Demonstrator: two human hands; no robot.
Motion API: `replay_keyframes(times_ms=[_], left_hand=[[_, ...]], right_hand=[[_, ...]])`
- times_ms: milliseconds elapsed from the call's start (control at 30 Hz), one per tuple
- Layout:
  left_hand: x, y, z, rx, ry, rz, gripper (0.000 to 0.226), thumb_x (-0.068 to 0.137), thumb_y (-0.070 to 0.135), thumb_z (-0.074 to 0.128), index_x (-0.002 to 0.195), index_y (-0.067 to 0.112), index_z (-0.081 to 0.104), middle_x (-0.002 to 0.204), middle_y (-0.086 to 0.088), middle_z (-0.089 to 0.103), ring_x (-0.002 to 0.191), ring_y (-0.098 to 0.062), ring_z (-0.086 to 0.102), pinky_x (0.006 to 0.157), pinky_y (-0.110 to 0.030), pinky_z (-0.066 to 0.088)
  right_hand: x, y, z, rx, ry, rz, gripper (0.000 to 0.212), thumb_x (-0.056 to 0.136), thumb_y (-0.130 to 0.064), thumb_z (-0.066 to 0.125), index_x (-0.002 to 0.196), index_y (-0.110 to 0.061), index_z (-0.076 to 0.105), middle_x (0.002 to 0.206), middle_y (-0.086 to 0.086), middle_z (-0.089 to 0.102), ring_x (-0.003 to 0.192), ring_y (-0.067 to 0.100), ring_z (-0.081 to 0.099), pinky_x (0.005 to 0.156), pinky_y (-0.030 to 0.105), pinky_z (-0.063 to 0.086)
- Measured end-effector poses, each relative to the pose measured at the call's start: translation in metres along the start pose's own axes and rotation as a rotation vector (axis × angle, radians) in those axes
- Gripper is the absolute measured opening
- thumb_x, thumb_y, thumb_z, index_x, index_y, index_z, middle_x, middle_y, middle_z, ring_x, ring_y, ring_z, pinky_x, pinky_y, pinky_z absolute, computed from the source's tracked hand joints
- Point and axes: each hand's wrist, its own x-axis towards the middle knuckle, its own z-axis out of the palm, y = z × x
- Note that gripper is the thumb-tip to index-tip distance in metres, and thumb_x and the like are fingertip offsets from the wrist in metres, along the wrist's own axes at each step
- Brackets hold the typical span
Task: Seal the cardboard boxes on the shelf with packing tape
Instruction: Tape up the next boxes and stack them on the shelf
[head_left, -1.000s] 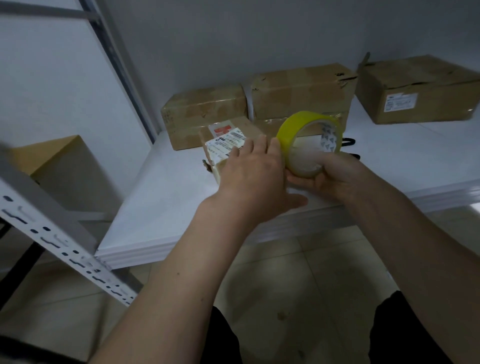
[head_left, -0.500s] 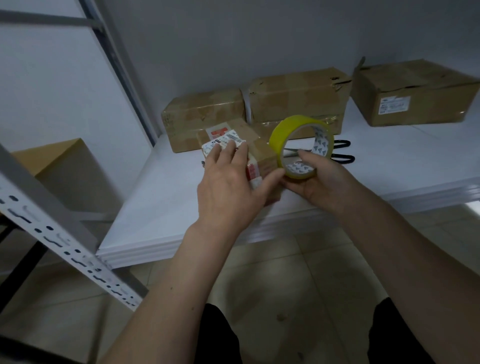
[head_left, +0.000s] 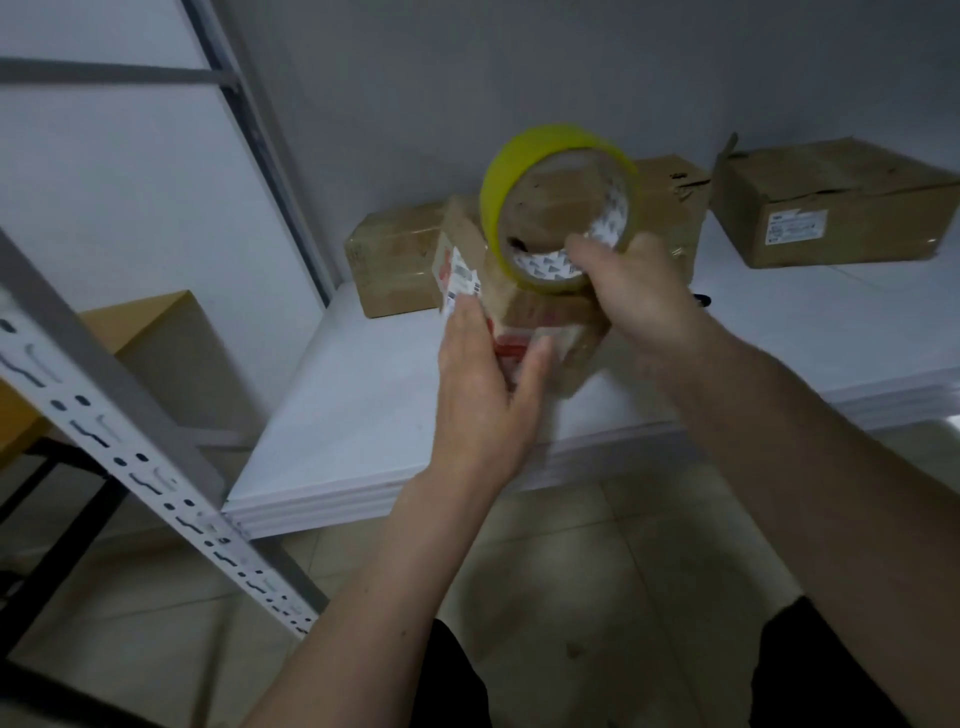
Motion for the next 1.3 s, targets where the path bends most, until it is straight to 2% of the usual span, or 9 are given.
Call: replay_keyframes(times_ms=[133,267,400,533,667,867,1000,1133,1300], left_hand=[[0.007,-0.002,0.006,-0.125,0.028,0.016,0.067,0.081,0.06,0.063,0.134,0.021,0.049,0.126,0.003,0.059,0.121,-0.017,0.055,0.099,-0.043,0.048],[0.018,-0.003,-0.001,-0.218,-0.036,-0.07,0.051,0.072,0.051,0.079,0.115,0.037,0.057,0.115,0.016,0.064,0.111,0.003,0.058,0.096,-0.026,0.049],[0.022,-0.012,-0.004,-0.224,-0.08,-0.087,0.049,0.071,0.034,0.087,0.107,0.042,0.054,0.103,0.029,0.06,0.095,0.022,0.054,0.077,0.0,0.04],[0.023,-0.015,-0.003,-0.233,-0.065,-0.079,0.055,0.069,0.037,0.088,0.114,0.036,0.056,0.105,0.026,0.062,0.1,0.016,0.057,0.085,-0.014,0.049],[0.022,-0.014,-0.004,-0.263,-0.067,-0.061,0.062,0.064,0.047,0.086,0.117,0.034,0.057,0.114,0.018,0.063,0.107,0.008,0.057,0.09,-0.028,0.053],[0.021,-0.012,-0.005,-0.171,-0.051,0.04,0.07,0.067,0.054,0.076,0.129,0.027,0.06,0.133,0.013,0.054,0.12,0.012,0.045,0.101,-0.034,0.05],[0.021,-0.018,-0.002,-0.194,-0.035,0.011,0.087,0.063,0.064,0.074,0.137,0.021,0.056,0.143,0.007,0.049,0.133,-0.006,0.044,0.1,-0.04,0.051],[0.021,-0.019,0.0,-0.201,-0.032,0.001,0.092,0.061,0.066,0.073,0.137,0.018,0.055,0.145,0.006,0.047,0.135,-0.007,0.043,0.103,-0.043,0.049],[0.021,-0.021,-0.001,-0.195,-0.037,-0.003,0.092,0.061,0.066,0.072,0.138,0.02,0.053,0.145,0.008,0.046,0.136,-0.007,0.043,0.104,-0.043,0.049]], right_hand=[[-0.002,-0.015,-0.005,-0.357,-0.062,-0.154,0.026,0.092,-0.027,0.05,0.074,-0.011,0.061,0.076,0.007,0.065,0.076,0.026,0.062,0.072,0.036,0.049],[-0.006,0.002,-0.002,-0.498,-0.093,-0.123,0.033,0.096,-0.037,0.045,0.072,-0.017,0.056,0.072,0.0,0.06,0.078,0.026,0.061,0.071,0.036,0.046],[-0.004,0.014,0.005,-0.533,-0.075,-0.199,0.045,0.081,-0.057,0.045,0.09,-0.018,0.066,0.109,0.01,0.058,0.111,0.028,0.052,0.09,0.038,0.046],[-0.004,0.012,0.005,-0.583,-0.034,-0.212,0.037,0.096,-0.04,0.046,0.091,-0.011,0.067,0.111,0.009,0.042,0.122,0.027,0.036,0.089,0.034,0.036],[0.001,0.011,0.004,-0.553,-0.012,-0.201,0.042,0.093,-0.039,0.048,0.058,-0.016,0.047,0.09,0.01,0.055,0.091,0.025,0.053,0.068,0.033,0.04],[0.002,0.007,-0.011,-0.381,0.052,-0.102,0.039,0.095,-0.03,0.048,0.099,0.005,0.065,0.099,0.023,0.067,0.086,0.033,0.062,0.072,0.042,0.049],[0.007,0.009,-0.017,-0.278,0.06,-0.063,0.035,0.093,-0.025,0.05,0.096,0.007,0.064,0.083,0.017,0.064,0.074,0.027,0.058,0.065,0.034,0.043],[0.015,0.013,-0.024,-0.138,0.094,0.006,0.031,0.091,-0.022,0.051,0.094,0.006,0.065,0.093,0.023,0.069,0.086,0.036,0.067,0.074,0.053,0.056],[0.018,0.017,-0.027,0.022,0.118,0.021,0.018,0.094,-0.018,0.051,0.086,-0.013,0.066,0.092,0.012,0.071,0.083,0.023,0.07,0.063,0.039,0.06]])
